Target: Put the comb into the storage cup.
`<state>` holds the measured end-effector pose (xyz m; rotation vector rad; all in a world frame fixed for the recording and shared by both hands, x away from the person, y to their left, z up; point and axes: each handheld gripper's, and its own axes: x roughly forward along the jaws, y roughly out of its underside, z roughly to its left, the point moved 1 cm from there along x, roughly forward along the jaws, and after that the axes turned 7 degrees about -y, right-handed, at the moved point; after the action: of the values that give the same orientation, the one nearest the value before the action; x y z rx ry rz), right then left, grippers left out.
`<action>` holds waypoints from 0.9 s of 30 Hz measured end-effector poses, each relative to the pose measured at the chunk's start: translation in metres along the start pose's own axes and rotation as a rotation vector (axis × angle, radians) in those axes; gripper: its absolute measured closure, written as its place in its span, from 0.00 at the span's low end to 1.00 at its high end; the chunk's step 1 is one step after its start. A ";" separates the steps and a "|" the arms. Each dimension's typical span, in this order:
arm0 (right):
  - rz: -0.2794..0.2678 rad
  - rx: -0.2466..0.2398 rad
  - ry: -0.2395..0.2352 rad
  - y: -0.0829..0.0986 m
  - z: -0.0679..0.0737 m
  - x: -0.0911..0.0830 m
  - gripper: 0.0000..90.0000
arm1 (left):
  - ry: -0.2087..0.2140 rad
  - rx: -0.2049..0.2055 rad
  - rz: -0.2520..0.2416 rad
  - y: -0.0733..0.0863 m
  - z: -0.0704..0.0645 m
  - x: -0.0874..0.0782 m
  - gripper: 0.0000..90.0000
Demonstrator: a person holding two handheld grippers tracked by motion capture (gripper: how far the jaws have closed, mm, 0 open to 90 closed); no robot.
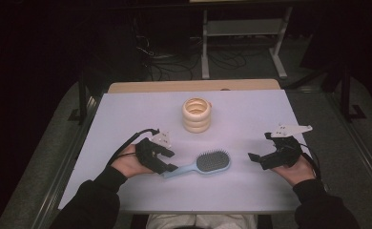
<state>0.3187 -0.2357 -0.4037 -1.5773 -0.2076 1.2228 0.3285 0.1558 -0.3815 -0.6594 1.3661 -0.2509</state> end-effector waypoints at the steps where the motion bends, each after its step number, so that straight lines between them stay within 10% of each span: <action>1: 0.001 0.001 0.000 0.000 0.000 0.000 0.00 | 0.008 -0.004 0.007 -0.001 0.000 0.001 0.48; 16: 0.003 0.000 -0.003 0.000 0.000 0.000 0.00 | 0.031 0.023 0.086 -0.014 -0.003 0.033 0.05; 27: 0.007 0.000 -0.003 0.000 0.000 0.001 0.00 | 0.012 -0.003 0.092 -0.015 0.004 0.050 0.00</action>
<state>0.3191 -0.2354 -0.4044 -1.5774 -0.2043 1.2312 0.3462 0.1180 -0.4139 -0.5971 1.4051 -0.1794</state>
